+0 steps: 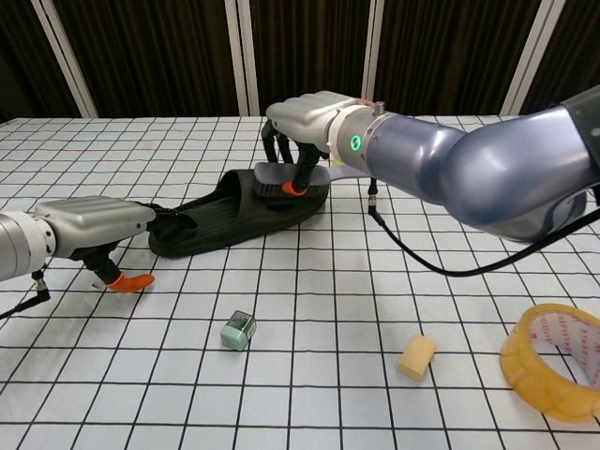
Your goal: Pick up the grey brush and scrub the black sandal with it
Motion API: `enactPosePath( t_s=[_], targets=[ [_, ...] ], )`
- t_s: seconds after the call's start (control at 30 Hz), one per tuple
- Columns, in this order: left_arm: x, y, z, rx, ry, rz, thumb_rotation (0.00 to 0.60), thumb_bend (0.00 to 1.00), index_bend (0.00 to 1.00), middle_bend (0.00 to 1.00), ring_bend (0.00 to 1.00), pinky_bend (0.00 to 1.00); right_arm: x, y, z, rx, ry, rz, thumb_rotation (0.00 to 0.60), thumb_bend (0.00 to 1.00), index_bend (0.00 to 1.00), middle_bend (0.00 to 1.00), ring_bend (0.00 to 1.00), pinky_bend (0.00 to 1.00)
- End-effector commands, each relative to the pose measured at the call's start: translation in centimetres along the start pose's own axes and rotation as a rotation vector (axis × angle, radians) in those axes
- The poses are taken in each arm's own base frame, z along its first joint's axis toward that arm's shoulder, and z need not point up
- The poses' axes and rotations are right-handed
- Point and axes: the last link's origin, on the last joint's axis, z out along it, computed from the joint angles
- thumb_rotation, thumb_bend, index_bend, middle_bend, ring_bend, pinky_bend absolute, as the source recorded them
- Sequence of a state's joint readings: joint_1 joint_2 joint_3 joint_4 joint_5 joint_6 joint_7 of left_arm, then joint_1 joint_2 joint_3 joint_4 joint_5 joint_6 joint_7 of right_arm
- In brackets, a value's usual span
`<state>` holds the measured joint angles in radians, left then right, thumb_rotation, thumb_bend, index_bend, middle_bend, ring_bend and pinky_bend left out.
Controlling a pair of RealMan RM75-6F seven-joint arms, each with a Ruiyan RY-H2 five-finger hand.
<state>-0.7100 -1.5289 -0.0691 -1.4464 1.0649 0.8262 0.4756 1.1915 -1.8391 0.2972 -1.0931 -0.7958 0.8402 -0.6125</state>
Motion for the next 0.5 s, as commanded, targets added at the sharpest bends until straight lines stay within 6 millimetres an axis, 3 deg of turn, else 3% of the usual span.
enactPosePath(
  t_s=[0.03, 0.27, 0.5],
  targets=[
    [0.1, 0.1, -0.1, 0.0, 0.003, 0.004, 0.549, 0.58, 0.01, 0.05, 0.02, 0.06, -0.3, 1.6, 0.0, -0.039, -0.006, -0.032, 0.6, 0.55, 0.7, 0.6, 0.53, 0.55],
    [0.2, 0.4, -0.1, -0.002, 0.005, 0.008, 0.549, 0.59, 0.01, 0.05, 0.02, 0.06, -0.4, 1.5, -0.4, -0.033, -0.013, -0.025, 0.6, 0.55, 0.7, 0.6, 0.53, 0.55],
    [-0.1, 0.8, 0.2, -0.002, -0.001, 0.009, 0.552, 0.59, 0.01, 0.05, 0.02, 0.06, 0.1, -0.9, -1.5, 0.037, -0.006, 0.003, 0.6, 0.55, 0.7, 0.6, 0.53, 0.55]
  ],
)
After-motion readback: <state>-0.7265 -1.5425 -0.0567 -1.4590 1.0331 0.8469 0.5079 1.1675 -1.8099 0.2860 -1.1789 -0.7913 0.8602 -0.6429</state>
